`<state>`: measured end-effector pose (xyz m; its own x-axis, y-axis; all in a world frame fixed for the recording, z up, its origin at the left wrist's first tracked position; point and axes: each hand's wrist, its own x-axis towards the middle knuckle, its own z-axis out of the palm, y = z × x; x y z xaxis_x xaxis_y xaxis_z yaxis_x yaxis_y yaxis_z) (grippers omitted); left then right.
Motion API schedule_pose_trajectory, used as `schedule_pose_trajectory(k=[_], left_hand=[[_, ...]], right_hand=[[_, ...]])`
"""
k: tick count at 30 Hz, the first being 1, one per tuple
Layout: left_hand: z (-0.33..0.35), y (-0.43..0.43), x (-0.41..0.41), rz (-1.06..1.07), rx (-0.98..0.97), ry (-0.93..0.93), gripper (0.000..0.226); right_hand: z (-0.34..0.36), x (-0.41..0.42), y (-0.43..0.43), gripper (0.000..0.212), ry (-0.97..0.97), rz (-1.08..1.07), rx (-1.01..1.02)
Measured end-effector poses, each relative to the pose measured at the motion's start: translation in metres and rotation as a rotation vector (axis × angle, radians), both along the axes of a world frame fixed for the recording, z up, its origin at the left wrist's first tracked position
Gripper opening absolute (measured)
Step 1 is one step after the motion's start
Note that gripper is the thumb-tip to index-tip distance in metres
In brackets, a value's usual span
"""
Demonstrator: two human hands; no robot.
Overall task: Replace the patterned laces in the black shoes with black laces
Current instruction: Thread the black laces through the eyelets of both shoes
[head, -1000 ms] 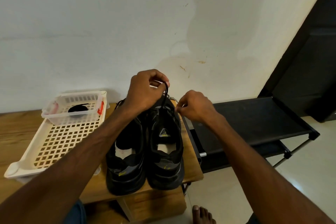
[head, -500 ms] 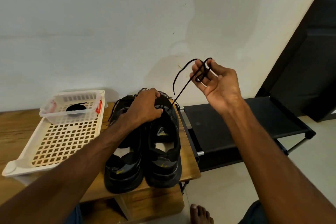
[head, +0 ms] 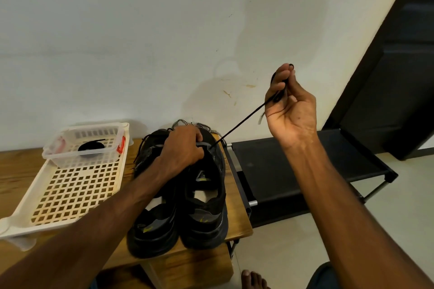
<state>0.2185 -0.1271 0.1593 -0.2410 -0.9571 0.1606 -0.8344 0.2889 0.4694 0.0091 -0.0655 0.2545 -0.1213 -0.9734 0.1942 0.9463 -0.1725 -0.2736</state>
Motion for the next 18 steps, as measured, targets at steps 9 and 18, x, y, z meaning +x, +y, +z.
schedule_pose_trajectory(k=[9, 18], left_hand=[[0.004, 0.007, -0.004, 0.022, -0.029, -0.05, 0.029], [0.042, 0.022, -0.012, -0.241, -0.241, 0.351, 0.036]], right_hand=[[-0.01, 0.002, 0.003, 0.032, 1.184, -0.309, 0.143], [-0.036, 0.017, -0.011, 0.011, 2.201, -0.342, 0.122]])
